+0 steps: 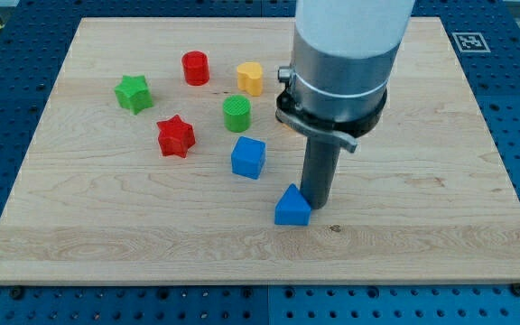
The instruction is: Move the arm to the top of the blue cube
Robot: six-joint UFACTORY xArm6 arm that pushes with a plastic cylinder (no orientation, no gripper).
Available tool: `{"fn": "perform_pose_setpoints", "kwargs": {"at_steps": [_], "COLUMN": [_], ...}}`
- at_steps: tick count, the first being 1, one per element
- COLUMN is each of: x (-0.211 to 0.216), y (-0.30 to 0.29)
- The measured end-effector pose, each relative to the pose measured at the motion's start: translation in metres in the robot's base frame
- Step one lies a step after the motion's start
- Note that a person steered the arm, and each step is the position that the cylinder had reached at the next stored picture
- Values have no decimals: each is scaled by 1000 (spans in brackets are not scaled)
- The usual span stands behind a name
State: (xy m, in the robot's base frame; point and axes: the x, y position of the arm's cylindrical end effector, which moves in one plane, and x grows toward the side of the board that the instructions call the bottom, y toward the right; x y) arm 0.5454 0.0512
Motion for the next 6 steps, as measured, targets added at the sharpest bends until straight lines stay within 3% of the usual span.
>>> {"fn": "perform_pose_setpoints", "kwargs": {"at_steps": [1, 2, 4, 6], "x": [25, 10, -93, -106], "y": [-9, -2, -3, -84]}}
